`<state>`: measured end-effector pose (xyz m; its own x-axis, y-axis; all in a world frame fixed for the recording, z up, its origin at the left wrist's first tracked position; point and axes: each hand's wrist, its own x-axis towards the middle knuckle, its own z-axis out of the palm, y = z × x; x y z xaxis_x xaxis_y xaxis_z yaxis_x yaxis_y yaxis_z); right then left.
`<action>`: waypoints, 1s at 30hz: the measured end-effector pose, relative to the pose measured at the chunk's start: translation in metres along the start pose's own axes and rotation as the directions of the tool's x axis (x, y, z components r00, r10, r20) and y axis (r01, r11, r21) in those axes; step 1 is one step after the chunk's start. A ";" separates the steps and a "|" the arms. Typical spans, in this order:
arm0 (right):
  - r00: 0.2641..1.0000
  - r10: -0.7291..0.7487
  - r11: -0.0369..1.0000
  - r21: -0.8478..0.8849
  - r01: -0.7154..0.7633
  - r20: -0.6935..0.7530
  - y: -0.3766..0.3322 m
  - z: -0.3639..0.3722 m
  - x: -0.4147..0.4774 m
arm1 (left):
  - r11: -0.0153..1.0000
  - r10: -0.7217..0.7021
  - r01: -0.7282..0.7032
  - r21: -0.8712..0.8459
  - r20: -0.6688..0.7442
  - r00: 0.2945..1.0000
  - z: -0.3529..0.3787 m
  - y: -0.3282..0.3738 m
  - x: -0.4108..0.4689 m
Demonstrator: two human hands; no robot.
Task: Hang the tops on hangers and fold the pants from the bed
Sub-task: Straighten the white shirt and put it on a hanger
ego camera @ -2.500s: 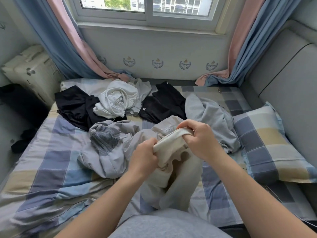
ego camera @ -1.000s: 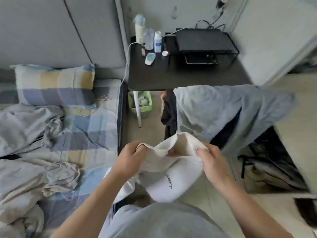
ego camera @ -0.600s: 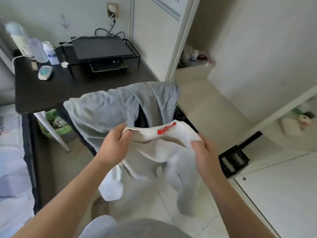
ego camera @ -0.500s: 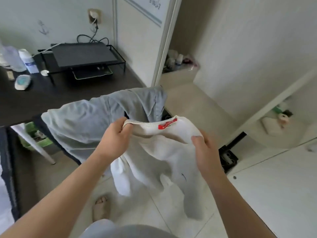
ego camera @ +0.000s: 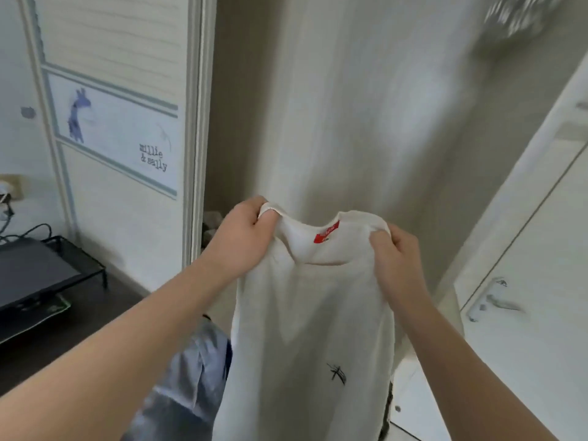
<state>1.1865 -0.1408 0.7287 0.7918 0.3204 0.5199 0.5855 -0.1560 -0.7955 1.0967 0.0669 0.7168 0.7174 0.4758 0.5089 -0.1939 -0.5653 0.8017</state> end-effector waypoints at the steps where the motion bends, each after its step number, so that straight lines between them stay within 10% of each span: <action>1: 0.999 -0.016 1.000 -0.021 0.015 -0.035 -0.007 0.001 0.016 | 0.999 0.038 -0.038 -0.004 0.018 0.999 -0.001 0.004 0.022; 13: 0.903 -0.305 0.906 -0.386 0.176 -0.303 -0.109 -0.023 0.215 | 0.967 0.254 -0.254 0.001 0.015 0.967 0.002 0.079 0.263; 20: 0.858 -0.371 0.731 -0.682 0.034 -0.355 -0.143 -0.058 0.338 | 0.929 0.363 -0.353 0.112 -0.081 0.928 0.012 0.146 0.380; 26: 0.841 -0.429 0.414 -0.899 -0.142 -0.330 -0.164 -0.096 0.412 | 0.906 0.412 -0.396 0.150 -0.095 0.906 0.034 0.191 0.452; 30: 0.830 -0.548 -0.134 -0.968 -0.211 -0.105 -0.169 -0.113 0.437 | 0.872 0.463 -0.442 0.212 -0.064 0.884 0.054 0.208 0.478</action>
<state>1.4528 -0.0800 1.1254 0.3540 0.2536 0.9002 -0.0772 -0.9513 0.2984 1.4357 0.1410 1.1098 0.5014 0.2018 0.8414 -0.3442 -0.8456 0.4080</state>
